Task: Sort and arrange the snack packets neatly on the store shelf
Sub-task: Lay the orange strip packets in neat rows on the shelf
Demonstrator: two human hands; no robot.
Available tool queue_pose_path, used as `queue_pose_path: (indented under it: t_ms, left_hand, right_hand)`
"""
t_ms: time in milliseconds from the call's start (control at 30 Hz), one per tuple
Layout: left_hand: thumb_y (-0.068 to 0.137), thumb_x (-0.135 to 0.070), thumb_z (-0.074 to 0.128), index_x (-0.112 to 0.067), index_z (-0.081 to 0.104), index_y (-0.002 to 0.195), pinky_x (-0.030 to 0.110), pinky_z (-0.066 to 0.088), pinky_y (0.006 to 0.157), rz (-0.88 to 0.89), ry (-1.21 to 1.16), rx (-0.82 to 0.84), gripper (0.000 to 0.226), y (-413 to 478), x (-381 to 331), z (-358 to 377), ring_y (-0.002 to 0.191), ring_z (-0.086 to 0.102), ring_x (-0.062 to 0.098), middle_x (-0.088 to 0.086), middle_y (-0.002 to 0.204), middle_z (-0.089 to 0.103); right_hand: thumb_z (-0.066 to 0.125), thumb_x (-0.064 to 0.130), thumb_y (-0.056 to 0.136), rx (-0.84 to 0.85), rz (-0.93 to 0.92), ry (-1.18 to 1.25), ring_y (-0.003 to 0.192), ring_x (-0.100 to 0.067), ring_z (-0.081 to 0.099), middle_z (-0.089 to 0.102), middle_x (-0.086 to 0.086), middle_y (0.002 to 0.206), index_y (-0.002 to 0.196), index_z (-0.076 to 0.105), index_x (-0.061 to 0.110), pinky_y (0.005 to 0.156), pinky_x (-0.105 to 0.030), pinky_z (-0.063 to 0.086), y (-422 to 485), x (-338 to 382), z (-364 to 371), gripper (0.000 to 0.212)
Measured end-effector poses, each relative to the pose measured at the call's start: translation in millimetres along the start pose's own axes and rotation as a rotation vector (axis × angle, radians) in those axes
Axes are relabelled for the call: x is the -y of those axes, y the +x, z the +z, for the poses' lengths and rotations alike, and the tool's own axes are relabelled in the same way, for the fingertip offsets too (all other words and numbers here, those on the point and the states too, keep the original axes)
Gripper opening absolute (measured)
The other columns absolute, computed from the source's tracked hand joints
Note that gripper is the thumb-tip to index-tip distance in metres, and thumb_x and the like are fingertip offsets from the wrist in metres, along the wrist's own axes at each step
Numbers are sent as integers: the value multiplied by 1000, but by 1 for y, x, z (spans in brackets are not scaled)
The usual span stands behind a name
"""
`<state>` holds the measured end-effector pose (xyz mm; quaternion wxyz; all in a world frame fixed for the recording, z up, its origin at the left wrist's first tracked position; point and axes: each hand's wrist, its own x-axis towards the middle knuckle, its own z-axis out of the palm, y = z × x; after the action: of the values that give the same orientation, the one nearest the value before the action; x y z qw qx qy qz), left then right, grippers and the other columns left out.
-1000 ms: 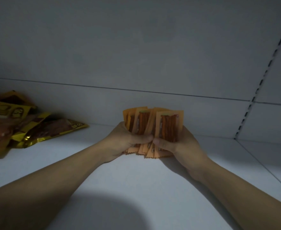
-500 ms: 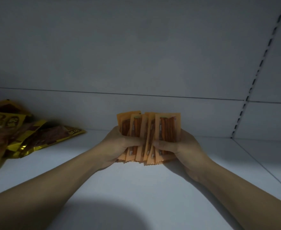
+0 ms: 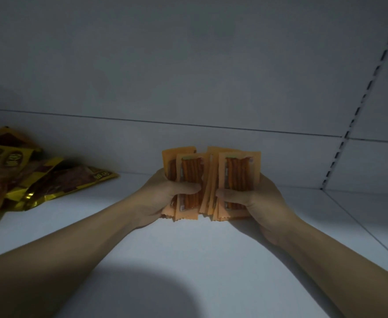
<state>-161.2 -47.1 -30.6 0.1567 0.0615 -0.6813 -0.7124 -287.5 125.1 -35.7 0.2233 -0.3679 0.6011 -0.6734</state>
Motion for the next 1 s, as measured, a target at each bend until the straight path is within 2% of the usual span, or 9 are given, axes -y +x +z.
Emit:
queue_pose_path:
  t_ms: [167,300,400,500,600,667,733,867,1000]
  left_hand:
    - [69,-15,84,-15,75,107,44,60,83,36,38,-79,40,1,2,-1,102,71,30,10,110,74]
    - [65,-13,85,-15,77,102,38,61,78,64,19,-98,39,1,2,2,100,72,29,9,107,75]
    - [68,-8,87,-11,69,117,47,59,85,16,119,4,51,0,-4,3,104,70,33,13,113,73]
    - [75,-4,82,-6,66,121,55,53,94,-5,175,50,49,-1,-7,0,107,68,35,16,114,71]
    - [81,8,73,1,65,115,65,47,96,9,164,51,36,-1,-9,-3,104,67,42,23,104,71]
    - [81,13,69,8,57,122,67,44,98,33,170,77,43,-1,-11,-3,110,61,50,32,114,64]
    - [76,11,75,8,56,124,63,47,98,62,200,47,51,-3,-10,-2,111,62,47,32,119,63]
    - [71,3,82,6,60,116,64,52,87,108,271,-98,51,-3,-5,-1,99,65,50,33,107,66]
    - [68,-7,77,4,62,116,59,54,90,159,236,-111,52,-3,-3,2,100,69,40,26,106,70]
  right_hand:
    - [86,7,62,63,23,22,99,-28,72,75,-8,107,110,73,12,79,-36,60,-2,1,-5,50]
    - [81,7,68,109,3,83,105,-34,69,72,-14,114,117,69,9,89,-48,55,-3,3,-5,51]
    - [81,8,67,120,14,82,107,-34,68,71,-14,116,119,68,8,94,-50,53,-2,3,-6,54]
    - [82,10,67,146,28,72,108,-34,68,71,-14,117,119,69,9,95,-52,51,-2,2,-7,53]
    - [84,13,66,124,26,13,105,-30,70,73,-10,114,116,71,12,90,-46,55,-2,2,-9,51]
    - [84,18,68,154,-5,-30,106,-26,70,73,-8,114,116,71,13,85,-33,57,-2,3,-9,50]
    - [83,28,69,153,-24,-75,106,-22,70,73,-4,114,119,68,14,82,-26,56,-3,3,-7,54]
    - [78,30,73,103,-50,-149,98,-15,71,75,2,104,117,66,18,78,-23,54,-4,-2,-5,47]
    - [79,20,71,95,-75,-147,104,-16,70,74,1,111,118,66,18,81,-25,56,-4,-1,-6,49]
